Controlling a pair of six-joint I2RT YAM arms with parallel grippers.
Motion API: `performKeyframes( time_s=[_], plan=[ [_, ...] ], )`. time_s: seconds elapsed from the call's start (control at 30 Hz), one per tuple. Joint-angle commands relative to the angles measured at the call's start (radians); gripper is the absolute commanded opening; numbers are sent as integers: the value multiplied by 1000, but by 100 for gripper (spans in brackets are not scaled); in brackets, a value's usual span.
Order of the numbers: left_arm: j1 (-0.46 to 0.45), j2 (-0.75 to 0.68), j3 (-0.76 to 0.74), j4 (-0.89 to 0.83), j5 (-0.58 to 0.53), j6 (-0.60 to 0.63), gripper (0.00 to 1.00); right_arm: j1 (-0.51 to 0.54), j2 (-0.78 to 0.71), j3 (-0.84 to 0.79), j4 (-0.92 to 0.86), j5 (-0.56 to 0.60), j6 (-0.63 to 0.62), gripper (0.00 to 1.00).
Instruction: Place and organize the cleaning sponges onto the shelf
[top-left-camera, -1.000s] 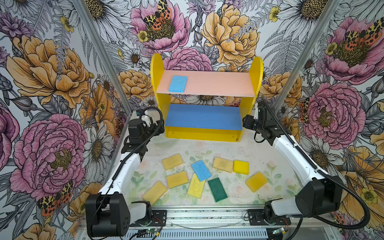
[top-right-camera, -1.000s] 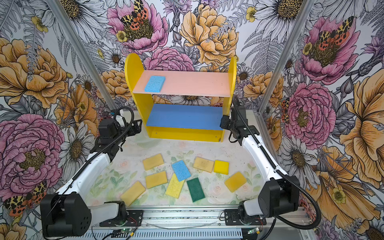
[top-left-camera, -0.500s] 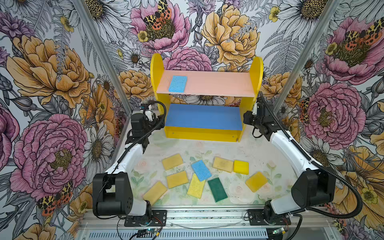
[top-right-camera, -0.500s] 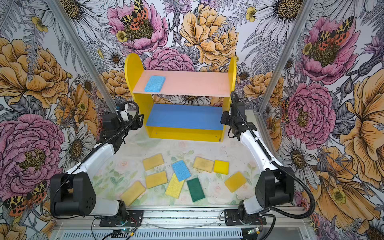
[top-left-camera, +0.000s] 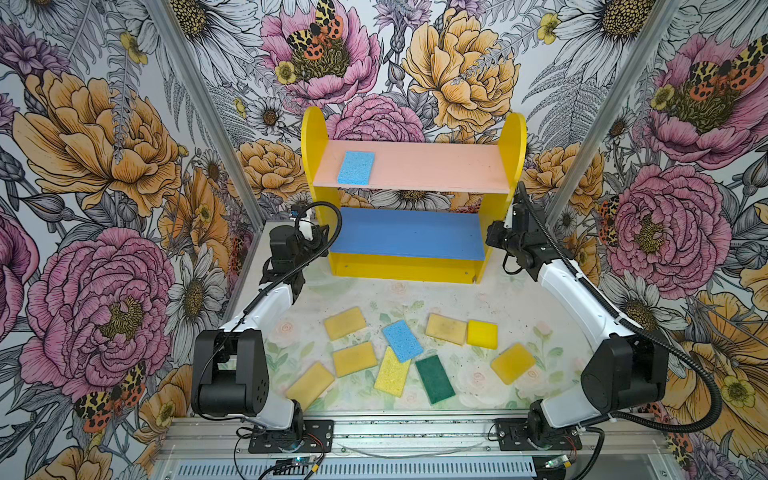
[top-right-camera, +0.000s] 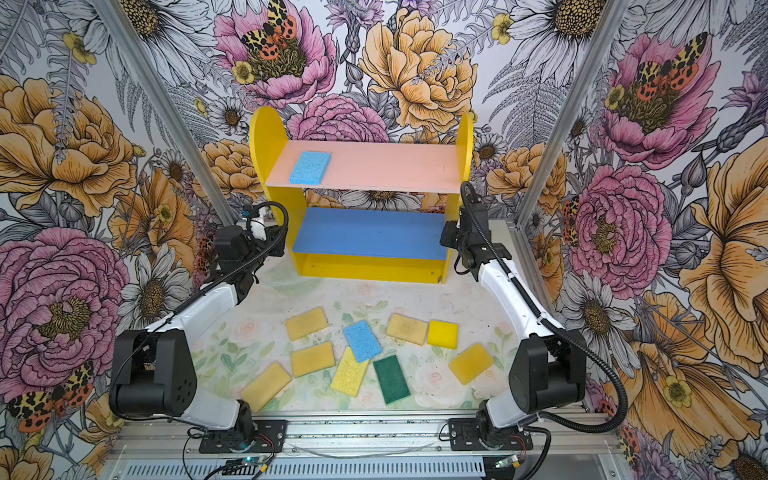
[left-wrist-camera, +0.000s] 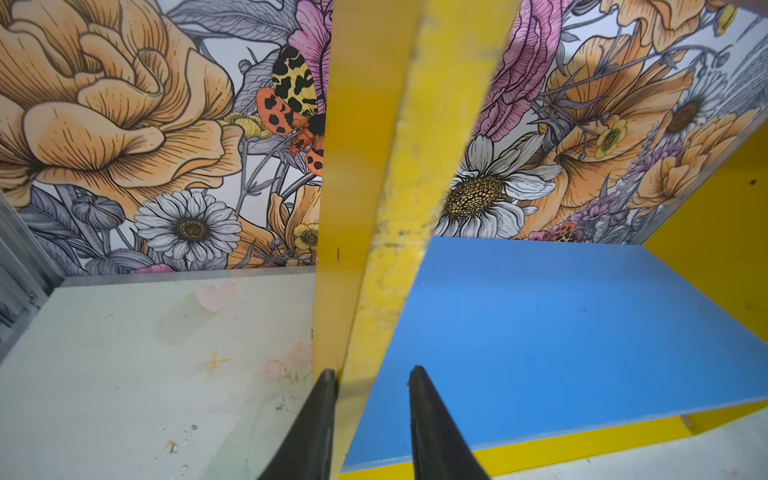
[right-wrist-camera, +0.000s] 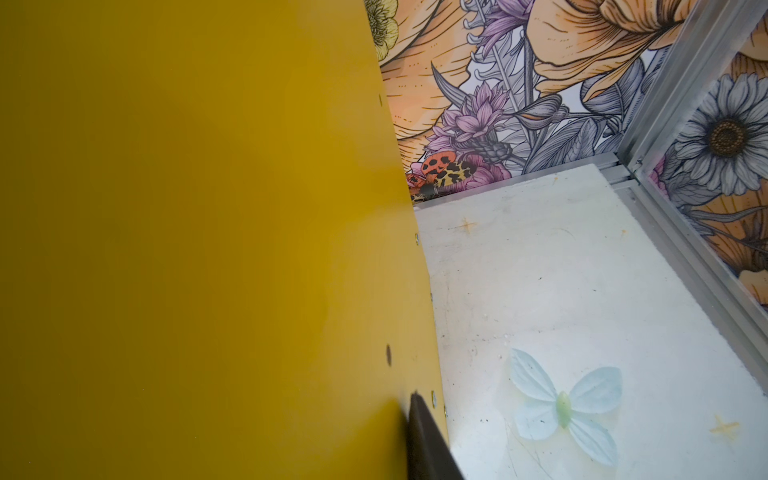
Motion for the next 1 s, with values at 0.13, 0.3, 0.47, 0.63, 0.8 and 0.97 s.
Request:
performKeyframes(
  time_s=[0.13,0.3,0.47,0.63,0.8,0.97],
  plan=[
    [-19,-8,18,47,45,2,8,4,-18,-11,76,2,-57,0],
    [-20,-20,0,47,70,-4,6,6,-27,-12,77,5,-59,0],
    [-31,-47,-15,49,87,-6,3,5,-48,-19,75,20,-53,0],
    [-64,-84,-29,48,98,1,0,4,-89,-44,75,37,-41,0],
    [-96,-118,-36,19,95,5,0,3,-139,-71,74,38,-38,0],
    [-128,-172,-57,-8,72,-7,0,2,-200,-104,62,35,-36,0]
  ],
)
